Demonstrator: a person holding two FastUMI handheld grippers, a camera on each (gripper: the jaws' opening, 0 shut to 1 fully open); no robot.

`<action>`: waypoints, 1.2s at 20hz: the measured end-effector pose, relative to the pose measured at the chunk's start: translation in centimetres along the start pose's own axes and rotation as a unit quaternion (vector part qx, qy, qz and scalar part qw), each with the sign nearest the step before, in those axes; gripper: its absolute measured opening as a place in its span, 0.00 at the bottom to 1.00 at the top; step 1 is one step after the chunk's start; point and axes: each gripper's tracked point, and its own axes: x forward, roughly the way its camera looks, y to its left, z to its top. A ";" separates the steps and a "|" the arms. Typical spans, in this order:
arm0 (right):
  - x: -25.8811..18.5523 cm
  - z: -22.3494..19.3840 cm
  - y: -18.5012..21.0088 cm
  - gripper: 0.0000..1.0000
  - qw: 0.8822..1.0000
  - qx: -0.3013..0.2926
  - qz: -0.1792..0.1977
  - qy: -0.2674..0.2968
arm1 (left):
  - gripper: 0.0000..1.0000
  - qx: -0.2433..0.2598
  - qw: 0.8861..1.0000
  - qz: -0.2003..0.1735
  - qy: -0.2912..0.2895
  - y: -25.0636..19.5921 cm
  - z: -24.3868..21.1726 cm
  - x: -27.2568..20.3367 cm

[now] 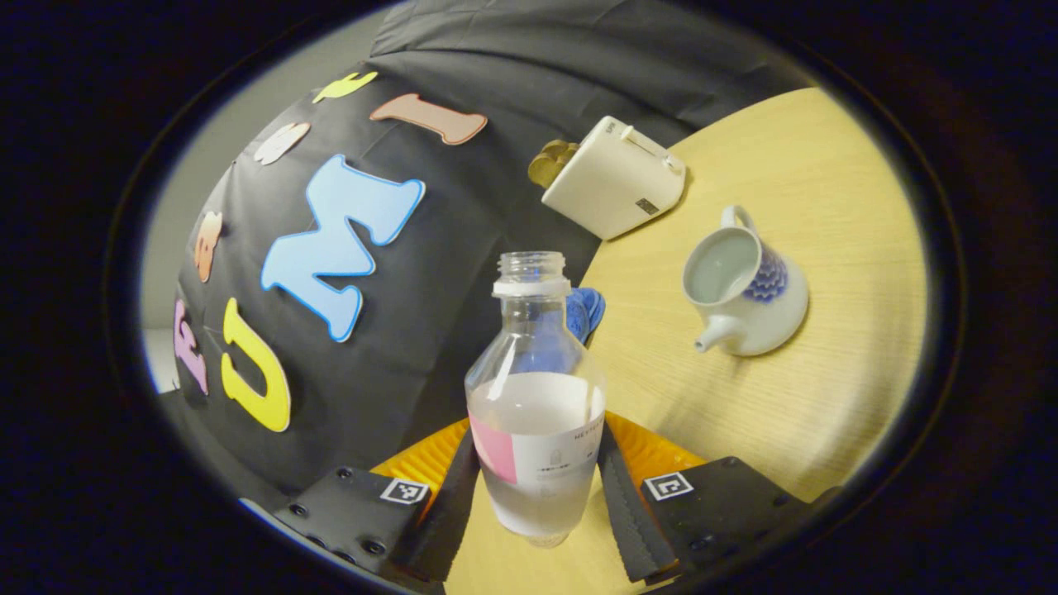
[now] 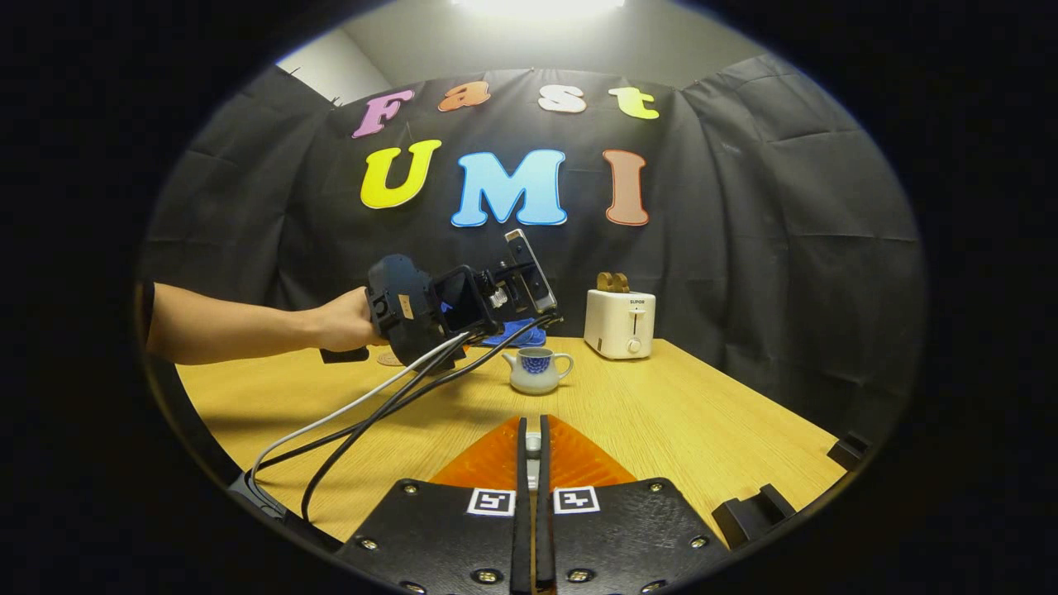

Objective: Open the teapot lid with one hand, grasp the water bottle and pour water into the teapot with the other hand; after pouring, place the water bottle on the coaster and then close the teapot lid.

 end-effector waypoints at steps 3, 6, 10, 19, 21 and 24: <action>0.0 -0.3 -0.3 0.03 1.000 0.004 -0.002 0.003 | 0.87 0.061 0.998 -0.001 0.010 -0.6 0.3 0.5; 0.0 -0.4 -0.5 0.03 1.000 0.008 -0.004 0.004 | 0.86 0.088 0.996 -0.011 0.019 -1.5 0.4 0.7; 0.1 -0.5 -0.6 0.03 1.000 0.008 -0.003 0.005 | 0.86 0.148 0.989 -0.016 0.025 -2.3 0.6 0.7; 0.2 -0.5 -0.9 0.03 1.000 0.016 -0.006 0.004 | 0.86 0.221 0.974 -0.031 0.048 -3.2 0.7 1.1; 0.2 -0.6 -1.0 0.03 1.000 0.015 -0.005 0.006 | 0.87 0.233 0.971 -0.037 0.050 -3.4 0.9 1.2; 0.3 -0.8 -1.2 0.03 1.000 0.017 -0.006 0.009 | 0.86 0.262 0.962 -0.043 0.062 -3.4 0.8 1.3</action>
